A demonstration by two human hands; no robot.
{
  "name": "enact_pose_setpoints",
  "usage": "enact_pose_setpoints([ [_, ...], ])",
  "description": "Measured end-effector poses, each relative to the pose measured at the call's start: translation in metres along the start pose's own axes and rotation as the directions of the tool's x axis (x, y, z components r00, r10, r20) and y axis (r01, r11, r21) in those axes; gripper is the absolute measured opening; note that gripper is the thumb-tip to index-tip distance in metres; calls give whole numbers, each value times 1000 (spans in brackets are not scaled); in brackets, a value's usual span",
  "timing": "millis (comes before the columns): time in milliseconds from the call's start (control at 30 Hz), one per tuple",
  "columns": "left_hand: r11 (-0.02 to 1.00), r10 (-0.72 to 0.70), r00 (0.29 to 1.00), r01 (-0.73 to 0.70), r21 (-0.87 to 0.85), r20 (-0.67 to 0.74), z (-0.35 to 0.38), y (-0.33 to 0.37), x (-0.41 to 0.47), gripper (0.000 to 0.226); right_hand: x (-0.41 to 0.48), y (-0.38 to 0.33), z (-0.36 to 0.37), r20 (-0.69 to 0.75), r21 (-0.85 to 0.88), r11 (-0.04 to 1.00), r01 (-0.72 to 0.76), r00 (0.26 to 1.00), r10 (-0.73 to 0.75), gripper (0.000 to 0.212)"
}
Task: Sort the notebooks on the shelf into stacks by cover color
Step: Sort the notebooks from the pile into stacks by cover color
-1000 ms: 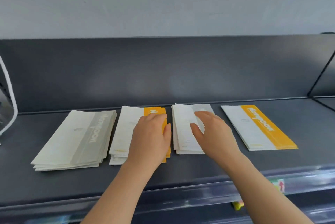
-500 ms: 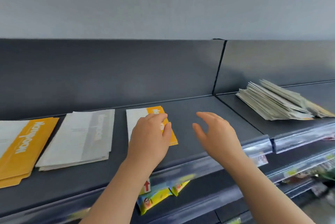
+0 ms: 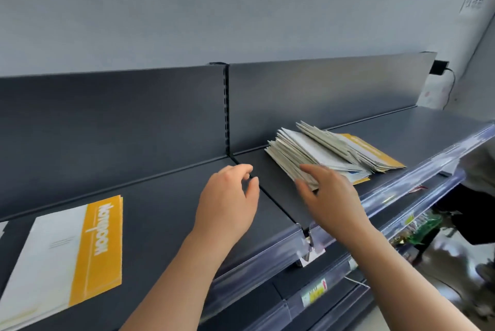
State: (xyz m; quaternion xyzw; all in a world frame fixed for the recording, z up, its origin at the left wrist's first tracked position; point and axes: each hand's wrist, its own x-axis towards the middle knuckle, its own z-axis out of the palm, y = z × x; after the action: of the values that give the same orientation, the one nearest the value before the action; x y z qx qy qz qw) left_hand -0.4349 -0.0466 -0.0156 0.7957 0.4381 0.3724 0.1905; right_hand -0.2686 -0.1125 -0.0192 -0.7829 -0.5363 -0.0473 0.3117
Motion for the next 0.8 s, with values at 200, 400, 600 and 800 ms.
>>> enact_pose_setpoints([
  [200, 997, 62, 998, -61, -39, 32, 43, 33, 59, 26, 56, 54, -16, -62, 30, 996, -84, 994, 86, 36],
  [400, 993, 115, 989, -112, -41, 88, 92, 66, 103, 25, 100, 115, -29, -86, 81, 983, -165, 981, 171, 34],
  [600, 990, 130, 990, -126, -70, 63, 142, 101, 132, 9, 151, 194, -26, 52, 71, 972, -223, 974, 220, 36],
  [800, 993, 70, 997, -71, -96, -10, 204, 150, 157, 14, 203, 282, -19, 243, -18, 979, -203, 949, 201, 34],
])
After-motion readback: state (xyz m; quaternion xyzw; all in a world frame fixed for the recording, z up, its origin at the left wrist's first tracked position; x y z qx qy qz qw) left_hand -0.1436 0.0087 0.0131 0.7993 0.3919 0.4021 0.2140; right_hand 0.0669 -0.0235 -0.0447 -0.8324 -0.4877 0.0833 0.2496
